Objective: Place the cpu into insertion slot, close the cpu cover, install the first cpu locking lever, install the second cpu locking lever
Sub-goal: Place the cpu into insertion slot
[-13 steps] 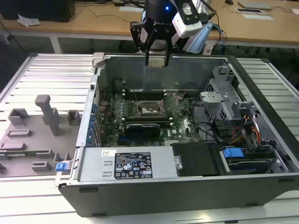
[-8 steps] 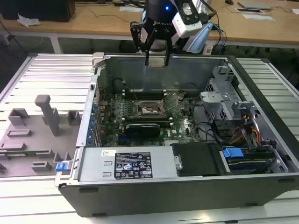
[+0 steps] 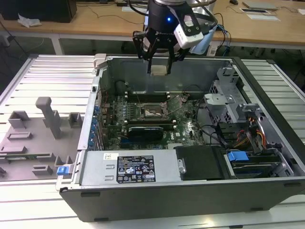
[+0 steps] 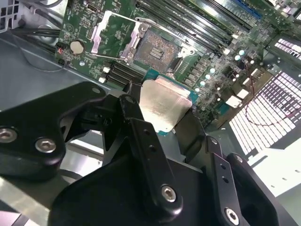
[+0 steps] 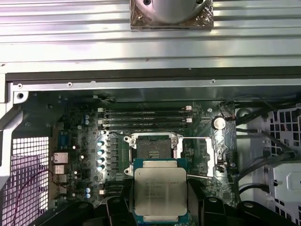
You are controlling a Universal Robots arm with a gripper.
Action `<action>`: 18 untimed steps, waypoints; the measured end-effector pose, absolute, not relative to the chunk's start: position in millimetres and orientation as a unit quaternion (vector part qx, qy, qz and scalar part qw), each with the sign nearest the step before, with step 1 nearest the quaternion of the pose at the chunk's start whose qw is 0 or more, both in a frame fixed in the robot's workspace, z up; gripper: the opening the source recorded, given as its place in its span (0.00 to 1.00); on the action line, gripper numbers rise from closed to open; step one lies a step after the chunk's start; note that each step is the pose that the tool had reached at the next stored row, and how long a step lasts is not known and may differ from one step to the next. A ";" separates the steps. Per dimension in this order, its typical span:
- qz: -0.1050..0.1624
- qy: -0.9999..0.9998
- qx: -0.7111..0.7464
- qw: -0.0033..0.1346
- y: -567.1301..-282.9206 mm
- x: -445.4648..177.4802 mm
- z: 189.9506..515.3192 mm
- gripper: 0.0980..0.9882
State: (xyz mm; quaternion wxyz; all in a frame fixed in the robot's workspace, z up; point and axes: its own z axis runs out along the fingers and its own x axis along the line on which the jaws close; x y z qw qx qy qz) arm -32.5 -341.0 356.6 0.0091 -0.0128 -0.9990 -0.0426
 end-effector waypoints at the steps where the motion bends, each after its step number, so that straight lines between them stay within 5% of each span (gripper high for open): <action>1: -0.042 -0.999 -0.013 0.009 -341.0 -32.5 354.9 0.50; 18: -0.036 -0.997 -0.061 0.007 -340.9 -32.5 338.4 0.50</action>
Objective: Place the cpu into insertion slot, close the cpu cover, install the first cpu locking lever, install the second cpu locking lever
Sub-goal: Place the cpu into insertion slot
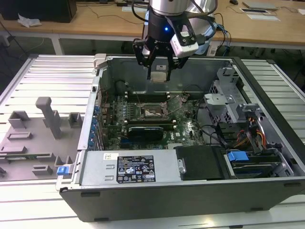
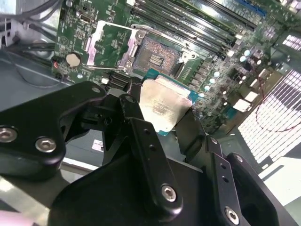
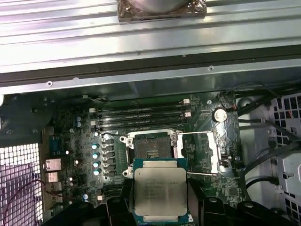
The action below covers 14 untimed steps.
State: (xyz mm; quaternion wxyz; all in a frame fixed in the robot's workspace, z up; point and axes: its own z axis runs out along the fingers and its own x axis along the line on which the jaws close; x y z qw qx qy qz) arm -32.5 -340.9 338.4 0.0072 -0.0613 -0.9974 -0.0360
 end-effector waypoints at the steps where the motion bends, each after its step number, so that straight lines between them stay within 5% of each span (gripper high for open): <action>1: -0.036 -0.997 -0.069 0.007 -340.9 -32.5 338.2 0.50; 14: -0.037 -0.985 -0.169 0.003 -340.9 -32.5 334.7 0.50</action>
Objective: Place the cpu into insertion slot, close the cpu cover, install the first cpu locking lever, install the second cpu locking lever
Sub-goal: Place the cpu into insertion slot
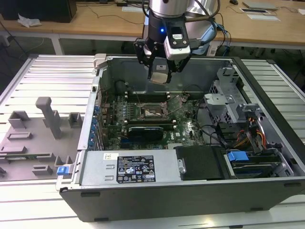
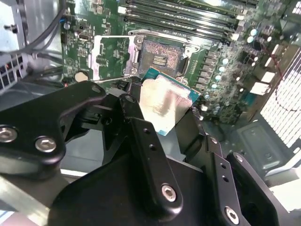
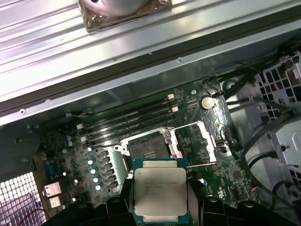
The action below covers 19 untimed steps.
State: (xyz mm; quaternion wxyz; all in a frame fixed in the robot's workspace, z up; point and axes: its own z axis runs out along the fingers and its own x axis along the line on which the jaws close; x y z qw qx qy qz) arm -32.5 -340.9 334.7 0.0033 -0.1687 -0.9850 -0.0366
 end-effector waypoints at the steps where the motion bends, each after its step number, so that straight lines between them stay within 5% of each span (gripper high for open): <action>1: -0.037 -0.984 -0.177 0.003 -341.0 -32.5 334.4 0.50; 19: -0.037 -0.955 -0.293 -0.001 -340.9 -32.5 328.2 0.50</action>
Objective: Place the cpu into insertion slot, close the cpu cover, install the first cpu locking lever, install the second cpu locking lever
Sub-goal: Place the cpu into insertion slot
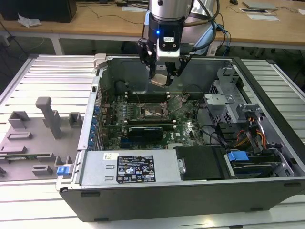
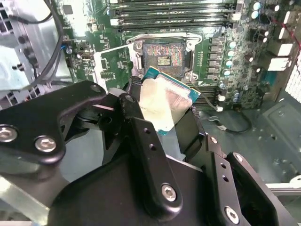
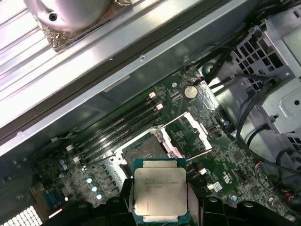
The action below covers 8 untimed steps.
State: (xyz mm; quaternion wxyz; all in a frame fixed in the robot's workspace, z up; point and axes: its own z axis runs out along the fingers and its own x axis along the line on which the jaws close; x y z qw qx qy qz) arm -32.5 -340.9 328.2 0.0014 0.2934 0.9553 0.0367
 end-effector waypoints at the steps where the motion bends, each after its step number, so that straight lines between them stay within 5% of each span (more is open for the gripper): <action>1: 0.037 0.953 0.300 0.002 -340.9 -32.5 327.6 0.50; 8: 0.036 0.927 0.373 0.005 -340.9 -32.5 321.8 0.50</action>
